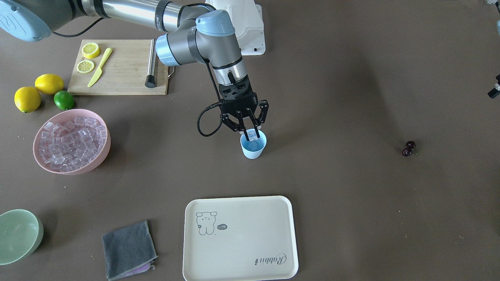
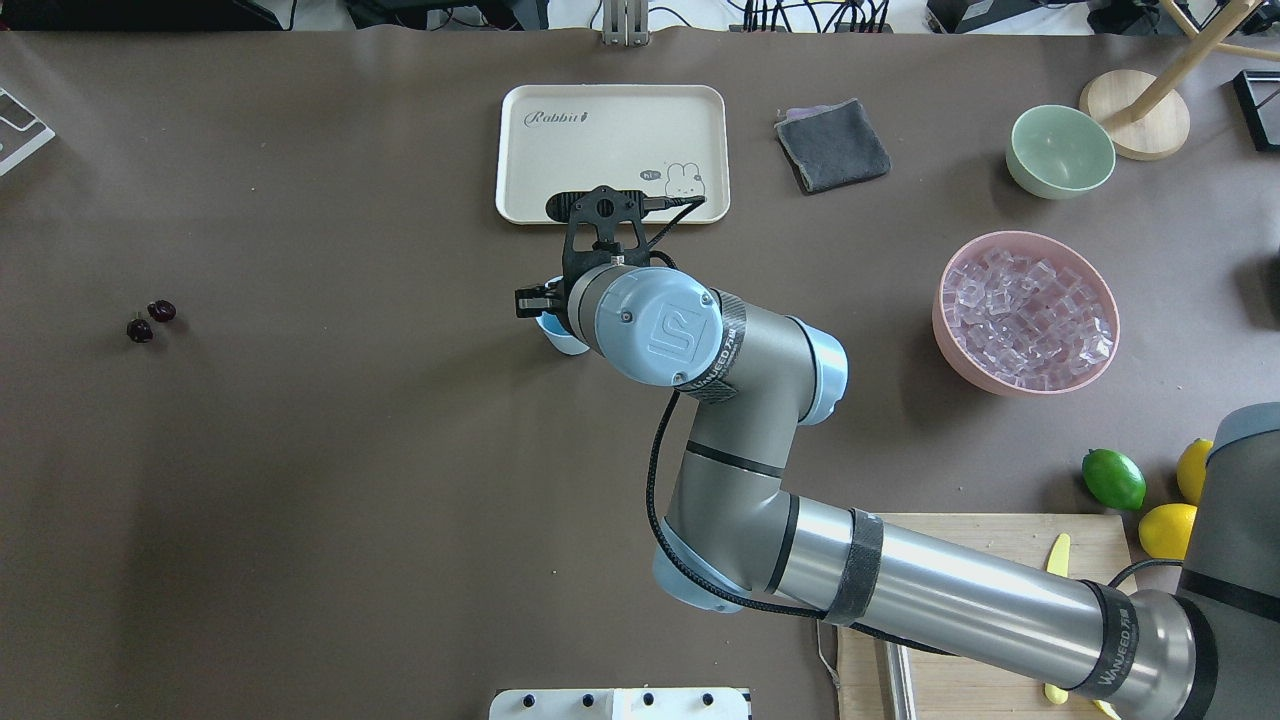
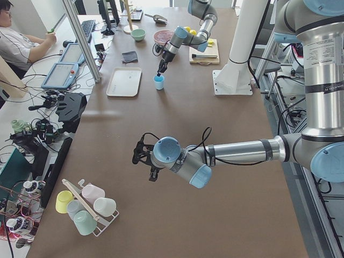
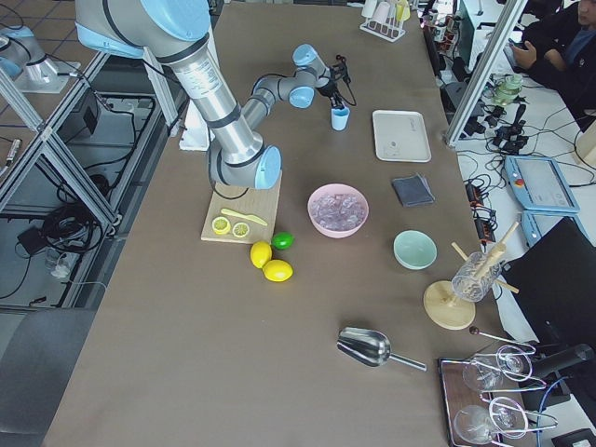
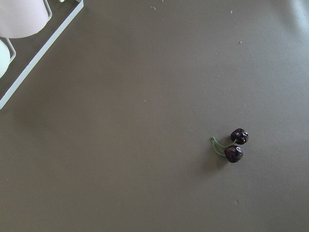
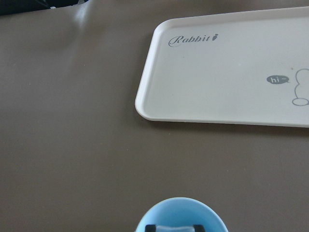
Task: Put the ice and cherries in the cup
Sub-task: 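Lower the ice cube into the blue cup and open the right gripper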
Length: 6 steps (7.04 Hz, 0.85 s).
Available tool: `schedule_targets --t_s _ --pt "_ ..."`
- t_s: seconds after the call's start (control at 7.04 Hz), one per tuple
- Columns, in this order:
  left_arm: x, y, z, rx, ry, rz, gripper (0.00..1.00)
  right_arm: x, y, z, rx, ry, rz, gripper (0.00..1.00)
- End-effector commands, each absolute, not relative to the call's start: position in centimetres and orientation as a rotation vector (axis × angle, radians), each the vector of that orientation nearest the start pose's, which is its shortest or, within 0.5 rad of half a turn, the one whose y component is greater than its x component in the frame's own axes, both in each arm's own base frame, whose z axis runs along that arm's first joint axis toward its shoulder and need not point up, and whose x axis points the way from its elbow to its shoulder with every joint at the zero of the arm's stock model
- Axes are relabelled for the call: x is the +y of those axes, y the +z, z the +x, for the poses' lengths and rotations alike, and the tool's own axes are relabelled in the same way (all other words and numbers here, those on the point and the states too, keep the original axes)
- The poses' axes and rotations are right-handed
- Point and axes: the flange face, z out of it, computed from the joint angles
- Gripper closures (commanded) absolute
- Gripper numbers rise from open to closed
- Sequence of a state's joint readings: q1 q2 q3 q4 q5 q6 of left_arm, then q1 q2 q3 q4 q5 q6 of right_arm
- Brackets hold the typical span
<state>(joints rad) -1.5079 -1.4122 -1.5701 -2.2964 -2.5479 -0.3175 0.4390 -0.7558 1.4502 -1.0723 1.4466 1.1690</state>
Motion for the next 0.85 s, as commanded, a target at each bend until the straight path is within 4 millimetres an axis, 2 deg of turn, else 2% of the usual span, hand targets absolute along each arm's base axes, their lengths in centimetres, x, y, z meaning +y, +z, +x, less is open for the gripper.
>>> schedule_targets --t_s 0.0,0.14,0.28,0.43,0.57,0.71 --pt "-43.7 63.9 -2.3 1.028 0.046 0.328 0.02 -45.1 14.9 -60.9 -1.070 0.114 0.603 0.58" --pt "-43.7 64.0 -2.3 1.027 0.046 0.326 0.02 -45.4 15.3 -60.7 -1.065 0.121 0.606 0.41" --pt "-43.6 64.0 -2.3 1.027 0.045 0.325 0.02 -46.4 15.0 -59.9 -1.068 0.147 0.608 0.30" --pt "-43.5 64.1 -2.3 1.027 0.046 0.324 0.02 -47.7 15.1 -58.8 -1.064 0.163 0.611 0.09" --pt "-43.5 64.0 -2.3 1.027 0.045 0.325 0.02 -49.2 15.4 -57.5 -1.069 0.160 0.593 0.00" --pt "-43.8 63.6 -2.3 1.027 0.045 0.331 0.02 -51.6 15.9 -55.0 -1.086 0.138 0.545 0.00"
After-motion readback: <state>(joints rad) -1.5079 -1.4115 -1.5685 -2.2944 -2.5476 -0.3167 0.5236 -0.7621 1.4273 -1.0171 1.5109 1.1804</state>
